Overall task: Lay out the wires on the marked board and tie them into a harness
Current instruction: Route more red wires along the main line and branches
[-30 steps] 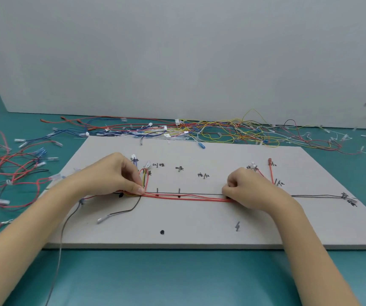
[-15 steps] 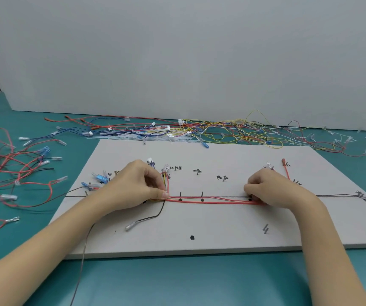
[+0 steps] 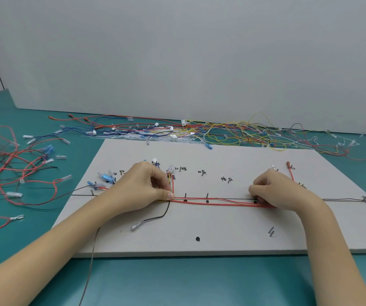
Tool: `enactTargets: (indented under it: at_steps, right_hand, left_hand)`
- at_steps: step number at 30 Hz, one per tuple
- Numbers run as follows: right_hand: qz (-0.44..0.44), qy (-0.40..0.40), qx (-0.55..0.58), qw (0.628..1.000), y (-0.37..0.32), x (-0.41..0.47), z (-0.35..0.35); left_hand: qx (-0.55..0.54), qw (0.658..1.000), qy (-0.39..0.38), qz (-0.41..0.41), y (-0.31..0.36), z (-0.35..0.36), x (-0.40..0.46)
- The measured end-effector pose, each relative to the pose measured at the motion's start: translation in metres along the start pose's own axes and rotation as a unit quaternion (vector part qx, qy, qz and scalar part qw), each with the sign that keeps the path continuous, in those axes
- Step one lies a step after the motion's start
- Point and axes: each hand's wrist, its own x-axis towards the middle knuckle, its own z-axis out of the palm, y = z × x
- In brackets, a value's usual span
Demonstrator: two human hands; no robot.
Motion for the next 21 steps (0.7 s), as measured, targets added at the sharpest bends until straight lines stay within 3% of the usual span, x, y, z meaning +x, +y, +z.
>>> enactTargets:
  at_steps: [14,21]
  right_hand:
    - [0.039,0.005,0.034,0.999,0.009,0.0,-0.004]
    - [0.035,0.011,0.025,0.999,0.007,0.0,-0.004]
  left_hand:
    - [-0.015,1.0,0.0,0.001,0.008,0.012,0.001]
    - [0.036,0.999,0.022,0.029,0.009,0.011,0.0]
